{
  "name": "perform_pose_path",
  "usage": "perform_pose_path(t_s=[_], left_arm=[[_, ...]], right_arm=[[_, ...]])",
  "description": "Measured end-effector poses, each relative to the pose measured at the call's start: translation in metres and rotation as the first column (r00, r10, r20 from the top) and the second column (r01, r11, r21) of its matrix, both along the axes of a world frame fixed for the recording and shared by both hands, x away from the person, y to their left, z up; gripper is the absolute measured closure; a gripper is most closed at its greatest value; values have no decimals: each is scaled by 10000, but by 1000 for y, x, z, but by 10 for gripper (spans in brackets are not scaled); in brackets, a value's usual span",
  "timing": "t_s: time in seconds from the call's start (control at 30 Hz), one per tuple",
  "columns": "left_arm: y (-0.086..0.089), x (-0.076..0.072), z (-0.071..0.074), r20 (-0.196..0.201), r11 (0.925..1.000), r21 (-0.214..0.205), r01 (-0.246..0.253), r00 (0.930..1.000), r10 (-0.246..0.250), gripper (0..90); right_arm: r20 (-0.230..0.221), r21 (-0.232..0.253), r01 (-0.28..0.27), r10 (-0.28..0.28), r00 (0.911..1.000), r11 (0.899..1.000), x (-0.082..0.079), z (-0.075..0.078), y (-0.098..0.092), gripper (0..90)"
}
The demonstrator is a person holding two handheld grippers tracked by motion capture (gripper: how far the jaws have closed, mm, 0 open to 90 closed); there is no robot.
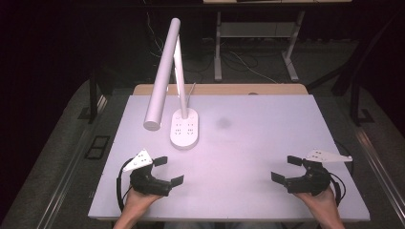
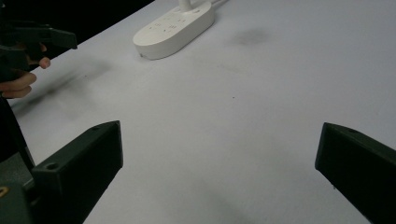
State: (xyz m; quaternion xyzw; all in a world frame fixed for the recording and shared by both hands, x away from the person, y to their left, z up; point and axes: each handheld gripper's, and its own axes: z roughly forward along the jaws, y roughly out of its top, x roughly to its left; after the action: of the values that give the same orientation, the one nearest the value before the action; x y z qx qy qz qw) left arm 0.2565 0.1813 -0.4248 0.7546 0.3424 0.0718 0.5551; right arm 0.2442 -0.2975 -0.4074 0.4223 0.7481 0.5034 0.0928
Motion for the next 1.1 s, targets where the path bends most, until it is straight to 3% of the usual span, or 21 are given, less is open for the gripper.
perform_pose_path(t_s=[0.3, 0.53, 1.1], left_arm=[[2, 0, 0, -13, 10000, -79, -36, 10000, 35, 0], [3, 0, 0, -10, 9999, -121, -76, 10000, 76, 0], [3, 0, 0, -41, 9997, -190, -119, 9999, 118, 0]], right_arm=[[-55, 74, -5, 6, 10000, 10000, -2, 1, -1, 9], [7, -119, -119, 119, 9999, 9999, -4, 2, 4, 9], [-323, -377, -159, 147, 9994, 9992, -5, 4, 5, 9]])
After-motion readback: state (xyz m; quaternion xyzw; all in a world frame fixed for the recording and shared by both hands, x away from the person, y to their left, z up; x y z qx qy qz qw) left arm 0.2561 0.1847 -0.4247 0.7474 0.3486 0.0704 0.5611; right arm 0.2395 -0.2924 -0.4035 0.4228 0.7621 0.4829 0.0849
